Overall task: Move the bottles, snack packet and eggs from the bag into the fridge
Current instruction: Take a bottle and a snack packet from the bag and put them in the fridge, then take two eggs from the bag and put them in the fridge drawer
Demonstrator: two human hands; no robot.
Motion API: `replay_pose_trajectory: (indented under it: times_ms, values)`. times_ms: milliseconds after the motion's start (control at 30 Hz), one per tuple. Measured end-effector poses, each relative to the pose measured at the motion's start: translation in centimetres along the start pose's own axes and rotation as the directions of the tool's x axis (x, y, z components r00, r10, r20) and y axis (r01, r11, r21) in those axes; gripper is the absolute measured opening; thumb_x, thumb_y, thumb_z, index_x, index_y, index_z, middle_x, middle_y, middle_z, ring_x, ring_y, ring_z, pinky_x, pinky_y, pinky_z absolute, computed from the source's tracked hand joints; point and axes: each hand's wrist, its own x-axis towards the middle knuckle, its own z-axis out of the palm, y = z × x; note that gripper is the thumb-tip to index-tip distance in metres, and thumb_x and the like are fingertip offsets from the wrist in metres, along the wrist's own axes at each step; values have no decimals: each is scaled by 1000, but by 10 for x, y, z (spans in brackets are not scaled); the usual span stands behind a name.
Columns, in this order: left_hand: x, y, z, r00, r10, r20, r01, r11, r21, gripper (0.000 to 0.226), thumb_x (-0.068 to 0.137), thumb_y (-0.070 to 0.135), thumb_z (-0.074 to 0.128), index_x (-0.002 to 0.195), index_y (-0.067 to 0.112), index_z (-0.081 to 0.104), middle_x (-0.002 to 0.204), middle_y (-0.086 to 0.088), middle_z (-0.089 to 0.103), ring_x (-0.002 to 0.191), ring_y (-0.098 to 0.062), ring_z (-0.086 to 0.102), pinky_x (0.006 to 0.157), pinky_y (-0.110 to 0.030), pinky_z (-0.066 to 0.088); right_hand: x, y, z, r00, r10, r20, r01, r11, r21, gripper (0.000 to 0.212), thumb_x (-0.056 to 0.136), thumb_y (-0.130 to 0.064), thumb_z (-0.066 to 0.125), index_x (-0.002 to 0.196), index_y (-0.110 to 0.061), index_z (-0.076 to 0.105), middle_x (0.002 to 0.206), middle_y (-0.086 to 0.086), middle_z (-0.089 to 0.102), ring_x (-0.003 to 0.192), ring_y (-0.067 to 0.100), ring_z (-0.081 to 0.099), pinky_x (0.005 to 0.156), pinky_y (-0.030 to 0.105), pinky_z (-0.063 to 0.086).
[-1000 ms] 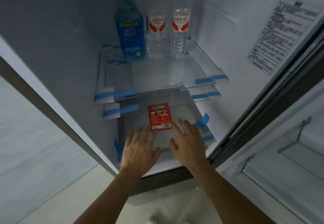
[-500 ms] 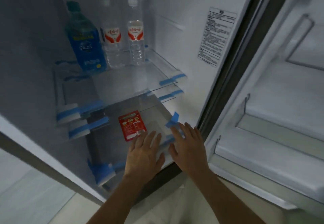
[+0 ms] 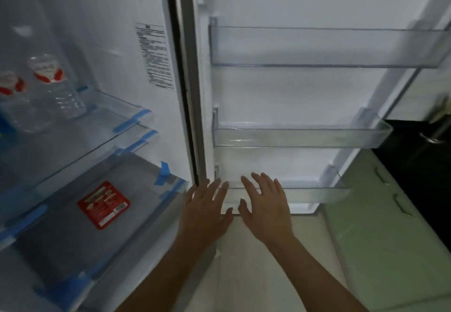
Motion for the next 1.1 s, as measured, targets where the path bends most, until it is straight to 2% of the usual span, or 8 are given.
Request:
replay_pose_trajectory:
  times_ms: [200, 367, 567, 767, 900, 1100]
  values:
    - [-11, 93, 13, 982, 189, 25, -187, 980, -69, 59, 86, 48, 48, 135, 18, 60, 136, -6, 64, 125, -30, 60, 105, -51, 47, -71, 63, -53, 973, 226, 38, -223, 971, -82, 56, 83, -35, 69, 136, -19, 61, 138, 10, 61, 132, 32, 54, 112, 52, 41]
    - [-23, 160, 19, 945, 319, 69, -309, 943, -123, 56, 87, 48, 53, 135, 20, 60, 138, -4, 63, 127, -27, 59, 104, -50, 49, -133, 98, -84, 921, 390, -8, -387, 911, -143, 51, 87, -39, 50, 132, -18, 64, 133, 11, 63, 125, 32, 57, 108, 51, 44]
    - [-30, 234, 30, 845, 523, 107, -500, 846, -186, 58, 86, 49, 59, 137, 22, 59, 138, -3, 62, 126, -26, 59, 103, -45, 49, -202, 130, -132, 809, 581, -95, -584, 771, -254, 55, 88, -41, 42, 132, -16, 63, 130, 14, 64, 122, 35, 59, 107, 54, 44]
    - [-46, 312, 34, 635, 767, 93, -721, 632, -284, 56, 87, 46, 57, 136, 19, 58, 137, -4, 63, 125, -27, 59, 103, -47, 48, -273, 133, -177, 603, 767, -218, -787, 530, -314, 53, 86, -35, 62, 136, -17, 58, 134, 13, 61, 128, 34, 55, 111, 54, 41]
    - [-63, 346, 30, 451, 891, 48, -830, 438, -346, 56, 87, 46, 57, 136, 18, 56, 138, -4, 61, 126, -27, 57, 102, -47, 49, -311, 111, -196, 397, 863, -312, -901, 301, -313, 54, 86, -35, 66, 137, -18, 57, 135, 12, 61, 128, 33, 55, 111, 53, 41]
    - [-103, 366, 32, 175, 984, -18, -878, 148, -455, 55, 86, 44, 54, 132, 16, 60, 135, -5, 63, 122, -29, 59, 99, -47, 50, -357, 43, -209, 117, 881, -459, -959, -21, -283, 53, 85, -35, 64, 135, -18, 57, 131, 11, 63, 126, 32, 56, 108, 53, 44]
